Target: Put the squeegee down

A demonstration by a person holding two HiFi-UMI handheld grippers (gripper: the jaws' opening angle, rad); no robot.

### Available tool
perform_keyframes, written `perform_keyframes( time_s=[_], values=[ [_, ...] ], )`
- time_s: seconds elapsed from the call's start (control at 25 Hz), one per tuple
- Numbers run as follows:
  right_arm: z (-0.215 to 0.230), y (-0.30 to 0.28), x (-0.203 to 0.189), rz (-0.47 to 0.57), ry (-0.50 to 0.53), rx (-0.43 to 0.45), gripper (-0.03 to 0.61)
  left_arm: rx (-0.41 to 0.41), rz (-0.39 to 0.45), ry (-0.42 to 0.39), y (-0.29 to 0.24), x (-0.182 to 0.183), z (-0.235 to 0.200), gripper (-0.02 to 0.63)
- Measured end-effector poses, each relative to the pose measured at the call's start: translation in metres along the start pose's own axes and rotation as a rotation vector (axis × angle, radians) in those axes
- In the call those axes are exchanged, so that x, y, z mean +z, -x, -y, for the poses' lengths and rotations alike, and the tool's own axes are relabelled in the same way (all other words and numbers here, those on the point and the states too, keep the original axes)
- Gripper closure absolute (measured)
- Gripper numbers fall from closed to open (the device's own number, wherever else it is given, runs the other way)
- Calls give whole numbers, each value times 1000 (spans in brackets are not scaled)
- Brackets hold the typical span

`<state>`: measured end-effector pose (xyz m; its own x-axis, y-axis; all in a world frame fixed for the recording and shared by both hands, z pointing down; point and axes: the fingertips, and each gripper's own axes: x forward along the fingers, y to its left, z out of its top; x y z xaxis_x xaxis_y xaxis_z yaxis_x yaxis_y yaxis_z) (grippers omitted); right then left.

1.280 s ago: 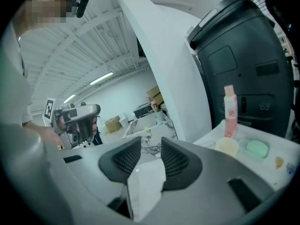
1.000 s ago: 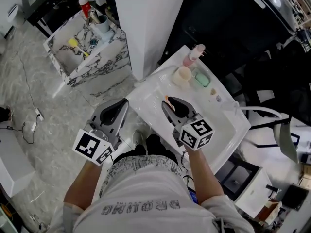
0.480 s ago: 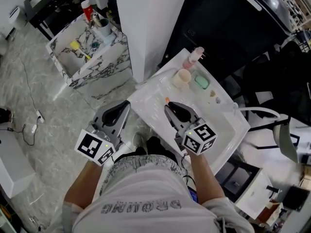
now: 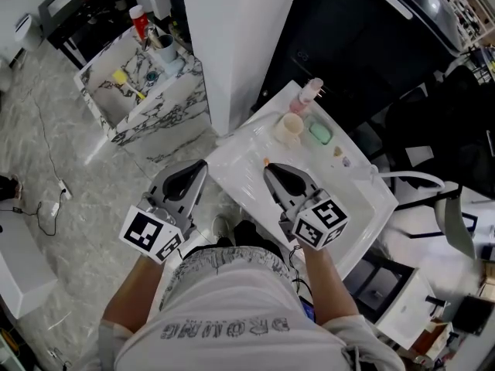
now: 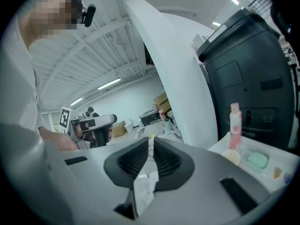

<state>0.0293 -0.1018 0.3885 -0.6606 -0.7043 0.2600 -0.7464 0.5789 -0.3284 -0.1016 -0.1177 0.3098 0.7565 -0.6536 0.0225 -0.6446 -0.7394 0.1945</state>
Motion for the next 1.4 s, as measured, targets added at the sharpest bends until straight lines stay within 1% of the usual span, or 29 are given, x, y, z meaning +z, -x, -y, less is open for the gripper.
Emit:
perform_keyframes(
  time_s=[0.16, 0.4, 0.84, 1.4],
  values=[
    [-4, 0, 11, 15, 34, 9, 546, 1, 4, 0, -3, 2, -1, 591],
    [-7, -5, 18, 25, 37, 23, 571, 2, 4, 1, -5, 4, -5, 591],
    [-6, -13, 13, -2, 41, 43, 571, 13, 0, 8, -7, 3, -9, 591],
    [1, -20, 8, -31, 50, 47, 571, 24, -4, 16, -13, -2, -14, 591]
  ],
)
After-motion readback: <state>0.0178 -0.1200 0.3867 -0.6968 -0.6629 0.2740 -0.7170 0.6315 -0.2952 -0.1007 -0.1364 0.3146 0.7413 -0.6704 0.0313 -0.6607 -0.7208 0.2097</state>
